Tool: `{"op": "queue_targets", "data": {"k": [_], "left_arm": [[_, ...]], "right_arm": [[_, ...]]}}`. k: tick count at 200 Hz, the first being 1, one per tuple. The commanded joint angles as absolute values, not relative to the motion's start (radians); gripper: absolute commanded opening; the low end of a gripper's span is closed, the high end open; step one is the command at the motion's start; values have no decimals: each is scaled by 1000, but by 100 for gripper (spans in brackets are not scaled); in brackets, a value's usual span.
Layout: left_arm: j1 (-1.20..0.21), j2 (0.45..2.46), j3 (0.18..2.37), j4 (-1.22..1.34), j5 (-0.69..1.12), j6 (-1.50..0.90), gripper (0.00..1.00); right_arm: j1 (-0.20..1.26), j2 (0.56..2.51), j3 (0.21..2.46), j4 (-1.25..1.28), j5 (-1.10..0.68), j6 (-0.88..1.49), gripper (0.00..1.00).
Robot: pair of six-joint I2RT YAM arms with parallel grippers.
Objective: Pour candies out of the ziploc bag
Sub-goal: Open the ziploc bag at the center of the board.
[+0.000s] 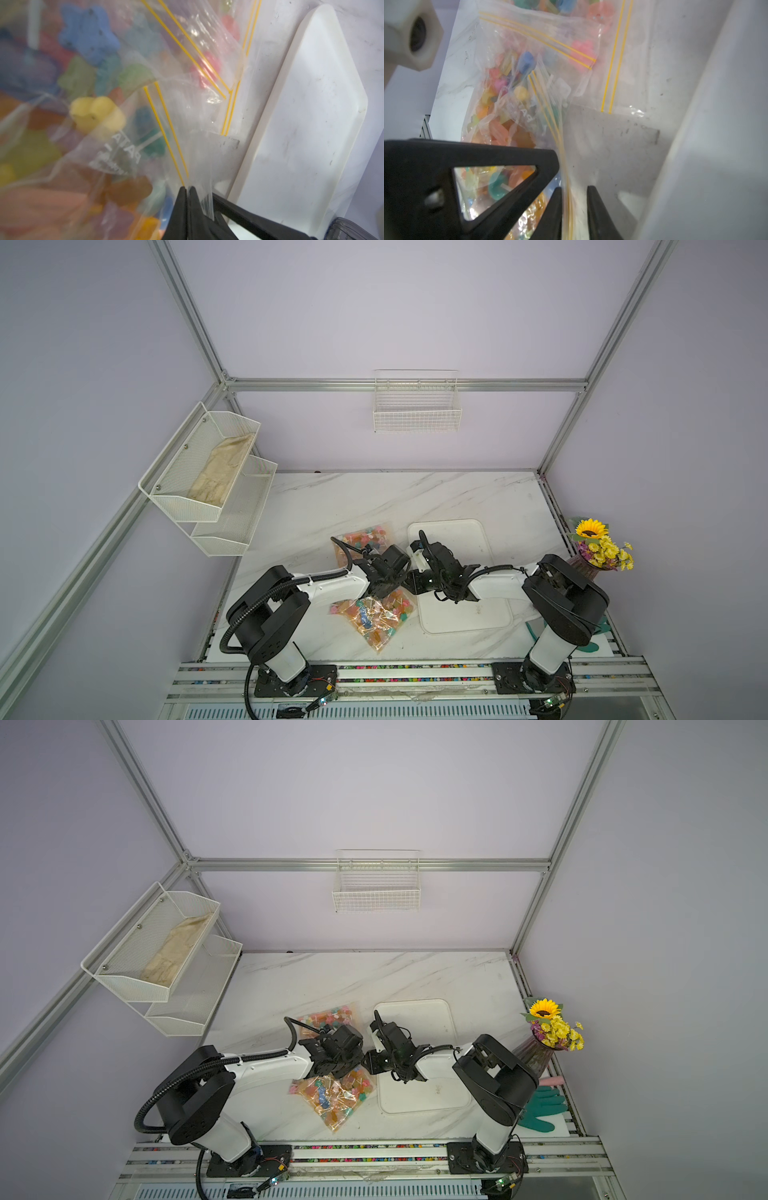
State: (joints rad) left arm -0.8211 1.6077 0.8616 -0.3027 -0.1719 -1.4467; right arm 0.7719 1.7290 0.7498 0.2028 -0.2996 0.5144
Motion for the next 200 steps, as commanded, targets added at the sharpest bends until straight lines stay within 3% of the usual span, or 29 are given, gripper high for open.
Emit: {"op": "queue_targets", "data": {"k": [1, 65, 95, 200], "left_arm": [[-825, 1569, 826, -303, -202, -1453, 0], [-825, 1563, 820, -310, -204, -1459, 0], [-825, 1559, 815, -311, -203, -1460, 0], [-832, 1505, 772, -340, -229, -1507, 0]], "right_arm": [[783, 1744, 775, 235, -303, 507, 23], [786, 1727, 769, 238, -278, 511, 14], [786, 1722, 767, 238, -266, 516, 0], [787, 1669, 742, 229, -133, 586, 0]]}}
